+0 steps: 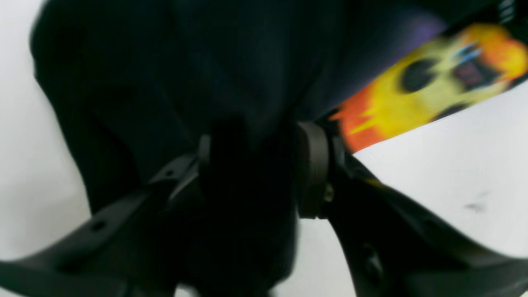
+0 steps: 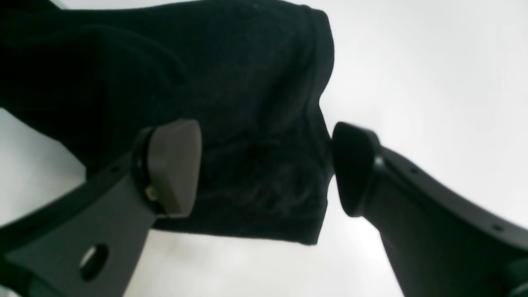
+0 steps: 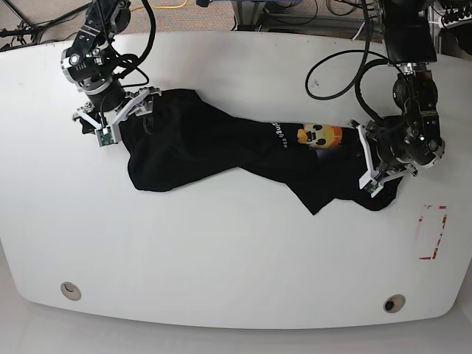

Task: Fold the T-shirt properly
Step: 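Release and regrasp the shirt end with the left gripper, then pull the shirt end with the left gripper away from the right gripper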

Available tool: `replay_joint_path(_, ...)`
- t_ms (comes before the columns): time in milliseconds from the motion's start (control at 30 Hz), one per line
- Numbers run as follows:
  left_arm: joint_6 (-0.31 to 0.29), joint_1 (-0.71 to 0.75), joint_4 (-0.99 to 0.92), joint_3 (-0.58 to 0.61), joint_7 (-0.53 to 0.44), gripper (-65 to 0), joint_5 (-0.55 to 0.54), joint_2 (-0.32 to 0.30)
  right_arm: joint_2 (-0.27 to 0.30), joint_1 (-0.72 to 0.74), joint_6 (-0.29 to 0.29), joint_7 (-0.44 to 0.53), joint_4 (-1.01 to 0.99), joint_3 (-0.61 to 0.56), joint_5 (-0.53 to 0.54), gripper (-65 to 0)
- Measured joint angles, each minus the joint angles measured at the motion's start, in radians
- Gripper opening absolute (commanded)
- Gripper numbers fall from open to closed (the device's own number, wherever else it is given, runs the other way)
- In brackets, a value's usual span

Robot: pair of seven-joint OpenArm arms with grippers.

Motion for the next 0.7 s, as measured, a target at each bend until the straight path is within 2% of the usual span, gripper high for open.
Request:
replay_joint_path(533,0.000,-0.016,-0.069,-0.097,-0.008,-41.4,-0.006,-0.075,0.007,0.006,0.000,0.002,-0.048,0.005,0.002,-18.4)
replay_joint_path(700,0.001,-0.032,-0.129,-0.104,-0.037,-40.4,0.006,-0.084,0.005,0.002,0.000,0.001,-0.043,0.002,0.003,-18.4)
